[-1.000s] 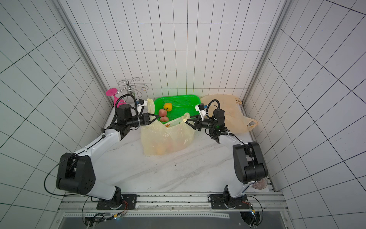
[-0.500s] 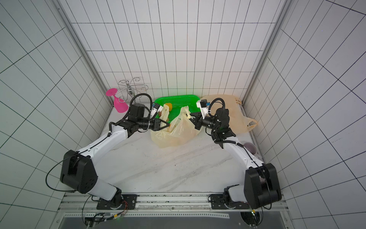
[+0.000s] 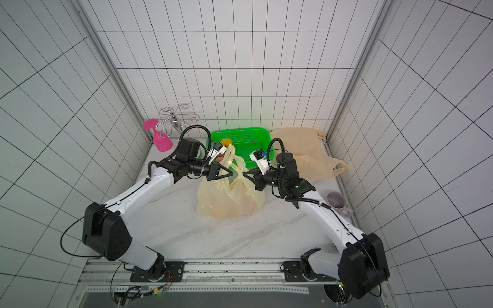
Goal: Place the peach into a plastic bag & tie a knot
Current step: Cross the plastic bag at the center of the board.
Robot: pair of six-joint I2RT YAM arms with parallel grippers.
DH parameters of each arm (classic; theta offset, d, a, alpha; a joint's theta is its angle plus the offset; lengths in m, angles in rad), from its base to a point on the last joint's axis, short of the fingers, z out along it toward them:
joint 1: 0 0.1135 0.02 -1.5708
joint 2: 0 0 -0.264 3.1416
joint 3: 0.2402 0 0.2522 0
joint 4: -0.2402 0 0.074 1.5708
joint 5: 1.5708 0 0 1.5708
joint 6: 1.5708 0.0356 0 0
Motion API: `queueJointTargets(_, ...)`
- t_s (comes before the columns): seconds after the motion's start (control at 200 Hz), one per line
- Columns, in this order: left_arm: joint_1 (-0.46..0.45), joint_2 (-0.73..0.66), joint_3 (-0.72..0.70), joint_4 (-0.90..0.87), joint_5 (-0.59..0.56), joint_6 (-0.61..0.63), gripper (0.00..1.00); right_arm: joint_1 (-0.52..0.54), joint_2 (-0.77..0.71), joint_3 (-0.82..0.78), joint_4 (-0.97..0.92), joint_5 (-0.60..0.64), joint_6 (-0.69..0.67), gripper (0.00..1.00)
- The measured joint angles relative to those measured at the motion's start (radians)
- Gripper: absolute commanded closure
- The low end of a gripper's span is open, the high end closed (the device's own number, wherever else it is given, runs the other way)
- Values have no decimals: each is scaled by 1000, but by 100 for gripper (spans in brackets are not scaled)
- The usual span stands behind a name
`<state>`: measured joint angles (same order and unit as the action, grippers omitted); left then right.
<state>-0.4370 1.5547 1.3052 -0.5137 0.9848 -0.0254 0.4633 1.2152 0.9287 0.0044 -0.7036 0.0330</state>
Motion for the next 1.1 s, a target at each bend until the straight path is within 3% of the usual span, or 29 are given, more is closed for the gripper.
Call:
queueJointTargets(0.33, -5, 10, -10, 1, 50, 34, 83, 51, 3, 0, -86, 74, -34, 100)
queueJointTargets(0.655, 2, 50, -29, -27, 66, 47, 80, 129, -13, 0, -68, 231, -65, 100)
queueJointTargets(0.8, 8, 53, -31, -44, 66, 63, 73, 146, -15, 0, -60, 276, -76, 100)
queueJointTargets(0.89, 12, 53, -31, -45, 74, 69, 61, 153, -15, 0, -58, 296, -80, 100)
queueJointTargets(1.1, 11, 51, -35, -36, 113, 71, 48, 187, -5, 0, -52, 307, -102, 100)
